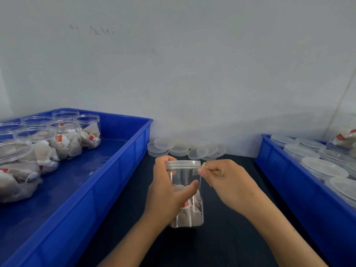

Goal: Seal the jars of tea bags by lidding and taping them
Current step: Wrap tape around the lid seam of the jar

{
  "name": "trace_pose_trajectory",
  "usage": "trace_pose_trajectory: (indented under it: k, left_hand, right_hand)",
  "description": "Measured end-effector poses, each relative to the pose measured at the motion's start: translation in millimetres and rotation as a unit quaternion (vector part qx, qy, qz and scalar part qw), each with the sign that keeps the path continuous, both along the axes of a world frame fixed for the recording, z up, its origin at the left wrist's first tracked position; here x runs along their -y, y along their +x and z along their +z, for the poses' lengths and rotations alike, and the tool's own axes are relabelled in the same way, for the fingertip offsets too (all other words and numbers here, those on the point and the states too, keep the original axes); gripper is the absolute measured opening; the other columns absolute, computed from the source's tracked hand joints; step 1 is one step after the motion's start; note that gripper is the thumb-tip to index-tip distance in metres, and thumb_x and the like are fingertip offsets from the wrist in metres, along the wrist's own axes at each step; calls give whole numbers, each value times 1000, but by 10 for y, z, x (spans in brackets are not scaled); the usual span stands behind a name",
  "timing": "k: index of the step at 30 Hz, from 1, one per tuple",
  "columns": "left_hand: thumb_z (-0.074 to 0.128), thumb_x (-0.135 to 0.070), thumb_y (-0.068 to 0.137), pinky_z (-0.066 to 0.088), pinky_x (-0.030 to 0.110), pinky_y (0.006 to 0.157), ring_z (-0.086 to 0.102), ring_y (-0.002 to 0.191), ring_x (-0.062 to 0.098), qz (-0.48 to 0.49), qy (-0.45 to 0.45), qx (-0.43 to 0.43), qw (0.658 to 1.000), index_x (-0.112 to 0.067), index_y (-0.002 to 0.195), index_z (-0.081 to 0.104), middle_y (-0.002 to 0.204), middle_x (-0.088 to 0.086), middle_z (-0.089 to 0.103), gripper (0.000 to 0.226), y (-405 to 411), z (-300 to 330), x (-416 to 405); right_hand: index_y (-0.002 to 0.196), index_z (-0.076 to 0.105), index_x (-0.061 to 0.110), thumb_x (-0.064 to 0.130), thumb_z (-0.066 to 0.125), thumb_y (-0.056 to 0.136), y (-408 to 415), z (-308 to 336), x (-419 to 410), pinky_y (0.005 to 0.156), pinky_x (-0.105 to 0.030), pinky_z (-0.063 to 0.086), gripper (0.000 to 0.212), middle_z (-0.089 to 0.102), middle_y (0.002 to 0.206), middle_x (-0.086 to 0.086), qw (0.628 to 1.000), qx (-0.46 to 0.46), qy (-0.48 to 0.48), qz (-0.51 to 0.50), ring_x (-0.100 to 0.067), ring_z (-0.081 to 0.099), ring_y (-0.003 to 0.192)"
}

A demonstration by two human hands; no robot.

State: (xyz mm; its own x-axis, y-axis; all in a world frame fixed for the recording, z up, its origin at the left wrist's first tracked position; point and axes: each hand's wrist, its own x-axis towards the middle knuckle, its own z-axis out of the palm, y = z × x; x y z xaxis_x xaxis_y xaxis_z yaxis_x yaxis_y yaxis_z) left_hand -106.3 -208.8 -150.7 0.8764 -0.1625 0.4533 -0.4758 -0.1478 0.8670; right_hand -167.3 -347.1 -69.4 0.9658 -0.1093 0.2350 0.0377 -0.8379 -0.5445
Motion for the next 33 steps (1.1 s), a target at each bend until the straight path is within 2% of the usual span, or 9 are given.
trace_pose_trajectory:
  k: [4,7,15,19,21,25,28,31,33]
  left_hand:
    - [81,-37,72,60,34,72,66,83,6,7,14,11,1000,-40,110,36,105,-9,58,59,5,-17,4]
    - [81,-35,72,57,28,78,62,94,5,18,34,27,999,-42,111,33,111,-11,54,62,-15,-25,15]
    - [82,-33,73,57,38,83,62,98,10,15,35,30,999,-42,111,33,115,-7,53,63,-36,-11,17]
    - [82,-36,72,54,27,81,60,96,3,9,32,33,999,-45,112,32,112,-15,54,65,-38,-33,9]
    - [82,-37,71,54,28,83,61,98,4,-1,30,31,999,-46,112,32,112,-15,54,65,-33,-40,0]
    - [82,-44,68,56,30,84,61,99,5,-23,17,28,999,-52,111,30,112,-15,54,67,-22,-41,-10]
    - [76,-58,59,55,26,81,61,96,-1,-24,4,25,999,-57,109,30,109,-17,55,68,-22,-49,-5]
    - [80,-54,61,54,24,78,60,96,-5,-24,-10,23,999,-57,109,30,108,-21,53,69,-10,-62,-5]
    - [77,-58,59,56,26,78,61,96,-3,-24,-18,20,999,-54,109,32,106,-25,53,68,-8,-62,-9]
  right_hand:
    - [55,43,23,40,49,98,21,-34,-19,60,-33,44,47,45,57,5,1000,16,8,-3,-9,41,54]
    - [57,45,23,41,49,98,32,-48,-17,57,-30,40,45,45,57,6,1000,24,-4,-17,-9,40,53]
    - [59,47,23,41,48,98,56,-73,-3,58,-31,43,43,47,58,5,1000,20,-3,-20,-9,42,54]
    - [60,50,25,43,49,97,80,-98,8,55,-26,40,41,48,59,7,999,21,-5,-31,-7,43,54]
    - [63,54,25,45,49,96,87,-109,11,58,-26,43,38,52,63,9,999,23,-4,-34,-8,48,58]
    - [65,55,23,56,55,89,100,-127,2,70,-33,53,41,65,84,9,999,27,-2,-46,-10,62,82]
    - [67,57,21,60,54,87,115,-163,-21,68,-32,51,44,67,86,7,998,29,1,-61,-11,63,84]
    - [64,53,19,63,51,87,141,-199,-33,55,-26,43,49,61,67,8,998,15,17,-59,-10,57,64]
    - [59,46,18,61,55,86,171,-210,-8,56,-27,38,51,45,51,8,997,-1,61,-39,-11,42,52]
